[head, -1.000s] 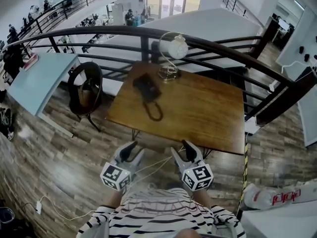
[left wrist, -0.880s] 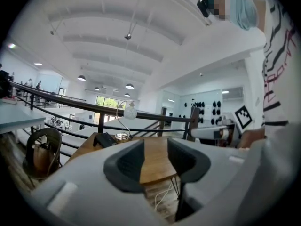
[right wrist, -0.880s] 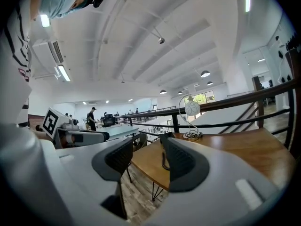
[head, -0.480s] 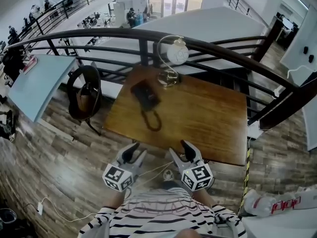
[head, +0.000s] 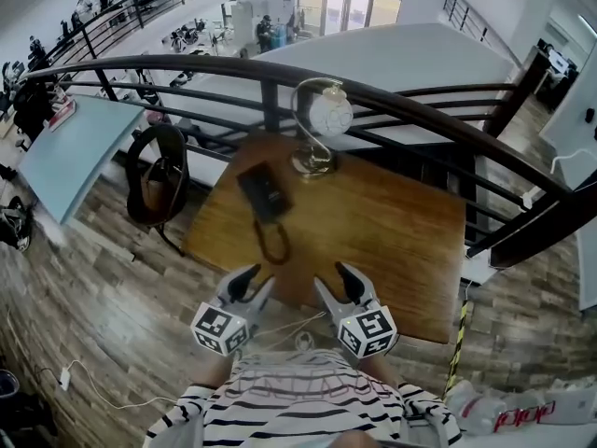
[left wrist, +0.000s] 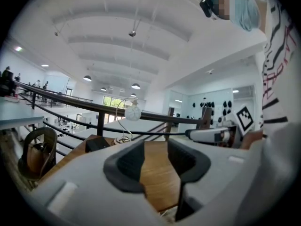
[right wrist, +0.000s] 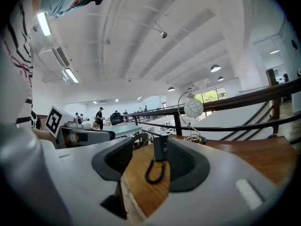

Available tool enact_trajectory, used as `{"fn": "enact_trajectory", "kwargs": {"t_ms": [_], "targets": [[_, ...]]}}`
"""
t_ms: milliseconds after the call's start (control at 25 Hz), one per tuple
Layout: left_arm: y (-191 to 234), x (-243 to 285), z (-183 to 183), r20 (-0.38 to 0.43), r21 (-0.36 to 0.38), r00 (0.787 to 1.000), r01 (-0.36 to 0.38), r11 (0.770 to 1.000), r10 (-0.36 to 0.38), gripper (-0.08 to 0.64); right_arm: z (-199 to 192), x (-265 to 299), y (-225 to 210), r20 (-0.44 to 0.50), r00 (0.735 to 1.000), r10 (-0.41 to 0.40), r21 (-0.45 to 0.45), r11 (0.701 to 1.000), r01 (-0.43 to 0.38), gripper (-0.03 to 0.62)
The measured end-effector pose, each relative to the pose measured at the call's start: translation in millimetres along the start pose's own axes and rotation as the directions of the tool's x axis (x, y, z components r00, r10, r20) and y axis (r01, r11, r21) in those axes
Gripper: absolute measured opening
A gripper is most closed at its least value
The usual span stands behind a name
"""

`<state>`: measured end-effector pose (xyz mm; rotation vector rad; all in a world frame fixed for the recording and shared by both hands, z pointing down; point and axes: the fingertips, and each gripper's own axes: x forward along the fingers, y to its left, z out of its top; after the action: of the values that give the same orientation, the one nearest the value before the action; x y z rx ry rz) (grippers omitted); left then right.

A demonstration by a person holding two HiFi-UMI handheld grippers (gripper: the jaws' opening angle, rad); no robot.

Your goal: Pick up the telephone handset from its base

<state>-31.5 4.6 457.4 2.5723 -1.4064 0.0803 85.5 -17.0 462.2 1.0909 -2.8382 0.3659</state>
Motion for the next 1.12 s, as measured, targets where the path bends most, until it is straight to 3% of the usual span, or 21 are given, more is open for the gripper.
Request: {"fn": "enact_trajectory", "kwargs": {"t_ms": [560,1120], "targets": [[24.6,45.8,-8.6,0.006,-0.037,0.992,-0.125,0.992,0.125,0.158,-3.7,26.7,-51.4,-0.027,0.996,0.089,-0.006,0.996,-0.089,0.215],[122.6,87.7,15.5,0.002,-0.049,0.994,-0.110,0.993,0.110,0.158,12.7,107.5,-78.0,-0.028,0.999,0.033,-0.002,0.999,-0.033,0.215]]}}
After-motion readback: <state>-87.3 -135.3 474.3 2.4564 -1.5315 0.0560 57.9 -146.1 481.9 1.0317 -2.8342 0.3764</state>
